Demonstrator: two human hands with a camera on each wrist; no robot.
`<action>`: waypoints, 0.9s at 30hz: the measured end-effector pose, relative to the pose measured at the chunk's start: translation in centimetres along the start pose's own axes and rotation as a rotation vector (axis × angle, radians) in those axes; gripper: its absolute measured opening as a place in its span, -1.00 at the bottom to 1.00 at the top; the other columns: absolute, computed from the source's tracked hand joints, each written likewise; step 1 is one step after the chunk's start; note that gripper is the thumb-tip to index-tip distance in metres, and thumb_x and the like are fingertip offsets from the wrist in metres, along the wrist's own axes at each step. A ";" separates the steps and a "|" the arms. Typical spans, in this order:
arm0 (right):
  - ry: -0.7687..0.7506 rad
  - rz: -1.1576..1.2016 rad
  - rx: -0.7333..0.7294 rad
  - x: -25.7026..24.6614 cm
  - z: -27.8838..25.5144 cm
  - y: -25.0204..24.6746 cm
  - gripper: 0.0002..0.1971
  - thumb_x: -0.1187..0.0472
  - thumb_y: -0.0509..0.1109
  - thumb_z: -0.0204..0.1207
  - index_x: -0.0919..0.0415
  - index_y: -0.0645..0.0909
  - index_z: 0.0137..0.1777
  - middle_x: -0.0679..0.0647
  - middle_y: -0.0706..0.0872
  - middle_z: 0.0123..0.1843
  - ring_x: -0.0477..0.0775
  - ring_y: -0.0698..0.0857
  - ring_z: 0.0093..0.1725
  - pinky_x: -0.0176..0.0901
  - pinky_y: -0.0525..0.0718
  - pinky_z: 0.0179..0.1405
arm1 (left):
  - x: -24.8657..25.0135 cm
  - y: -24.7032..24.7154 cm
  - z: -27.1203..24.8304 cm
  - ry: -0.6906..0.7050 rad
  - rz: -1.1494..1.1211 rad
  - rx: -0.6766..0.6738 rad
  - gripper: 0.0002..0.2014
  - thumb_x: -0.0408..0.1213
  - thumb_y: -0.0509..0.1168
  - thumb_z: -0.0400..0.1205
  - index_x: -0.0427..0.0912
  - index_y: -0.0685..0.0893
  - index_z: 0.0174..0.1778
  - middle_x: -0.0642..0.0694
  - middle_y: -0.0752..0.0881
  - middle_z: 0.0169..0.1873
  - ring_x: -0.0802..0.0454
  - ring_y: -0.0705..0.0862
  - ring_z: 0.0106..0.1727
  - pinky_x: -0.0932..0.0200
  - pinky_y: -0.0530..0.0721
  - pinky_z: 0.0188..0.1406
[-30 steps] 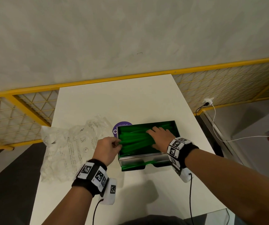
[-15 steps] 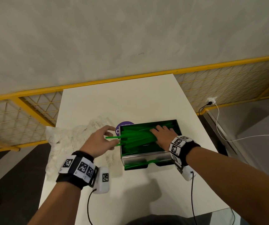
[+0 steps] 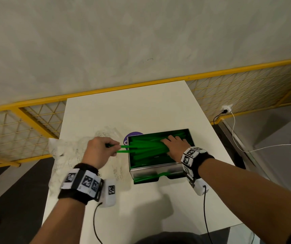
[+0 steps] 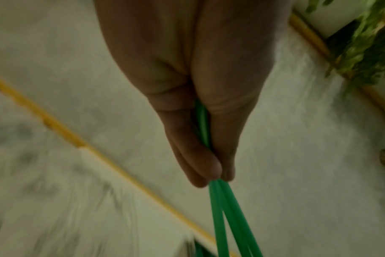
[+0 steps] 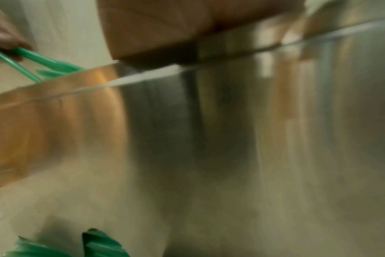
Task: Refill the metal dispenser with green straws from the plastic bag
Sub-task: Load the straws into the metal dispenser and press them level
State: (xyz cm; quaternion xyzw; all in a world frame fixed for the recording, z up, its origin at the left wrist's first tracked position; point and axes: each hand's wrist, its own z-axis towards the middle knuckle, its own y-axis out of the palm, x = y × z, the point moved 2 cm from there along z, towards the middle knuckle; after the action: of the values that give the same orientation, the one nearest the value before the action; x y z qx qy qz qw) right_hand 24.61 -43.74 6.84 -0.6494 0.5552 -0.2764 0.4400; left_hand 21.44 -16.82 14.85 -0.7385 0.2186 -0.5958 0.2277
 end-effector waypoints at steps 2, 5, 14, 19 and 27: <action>0.003 0.003 0.001 0.0 0.1 0.1 -0.40 0.10 0.28 0.62 0.01 0.14 0.61 0.15 0.22 0.58 0.28 0.28 0.52 0.29 0.27 0.48 | 0.5 -3.1 -0.2 0.007 0.045 0.013 -0.93 -0.38 0.49 0.47 -0.12 0.79 -0.22 -0.05 0.77 -0.41 0.30 0.71 -0.50 0.59 0.56 -0.47; 0.012 0.005 0.001 -0.1 0.3 0.1 -0.40 0.09 0.28 0.62 0.01 0.14 0.61 0.16 0.21 0.58 0.29 0.27 0.52 0.29 0.27 0.48 | 1.6 -7.3 -0.9 0.012 0.096 0.050 -0.91 -0.37 0.49 0.45 -0.08 0.78 -0.26 0.00 0.80 -0.41 0.31 0.73 -0.45 0.60 0.56 -0.49; -0.001 0.130 -0.018 0.5 0.0 -0.6 -0.13 0.02 0.52 0.41 -0.01 0.09 0.62 0.17 0.24 0.54 0.27 0.27 0.52 0.22 0.36 0.48 | 2.4 -10.9 -1.8 0.058 -0.036 0.218 -0.89 -0.35 0.50 0.43 -0.02 0.77 -0.28 0.05 0.80 -0.39 0.23 0.75 -0.42 0.45 0.68 -0.35; 0.003 0.396 0.095 2.6 -1.7 -3.2 -0.11 0.19 0.60 0.33 0.12 0.18 0.59 0.15 0.36 0.48 0.15 0.37 0.47 0.03 0.43 0.47 | 0.6 -2.6 -0.5 0.051 0.077 0.107 -0.95 -0.36 0.48 0.47 -0.22 0.81 -0.18 -0.09 0.77 -0.42 -0.07 0.77 -0.28 0.49 0.63 -0.33; -0.079 0.269 0.010 0.6 -1.9 -1.1 -0.15 -0.06 0.40 0.51 0.05 -0.02 0.66 0.11 0.13 0.65 0.22 0.20 0.59 0.16 0.34 0.53 | 1.5 7.9 0.8 0.355 0.308 0.003 -0.83 -0.24 0.38 0.58 -0.12 0.78 0.06 -0.08 0.76 0.04 -0.06 0.60 0.10 0.13 0.53 0.15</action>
State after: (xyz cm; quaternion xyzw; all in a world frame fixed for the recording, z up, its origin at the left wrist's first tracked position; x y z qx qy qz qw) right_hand 23.61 -44.79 8.61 -0.5772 0.6180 -0.1919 0.4981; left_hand 22.11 -23.99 11.18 -0.5797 0.3645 -0.6750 0.2748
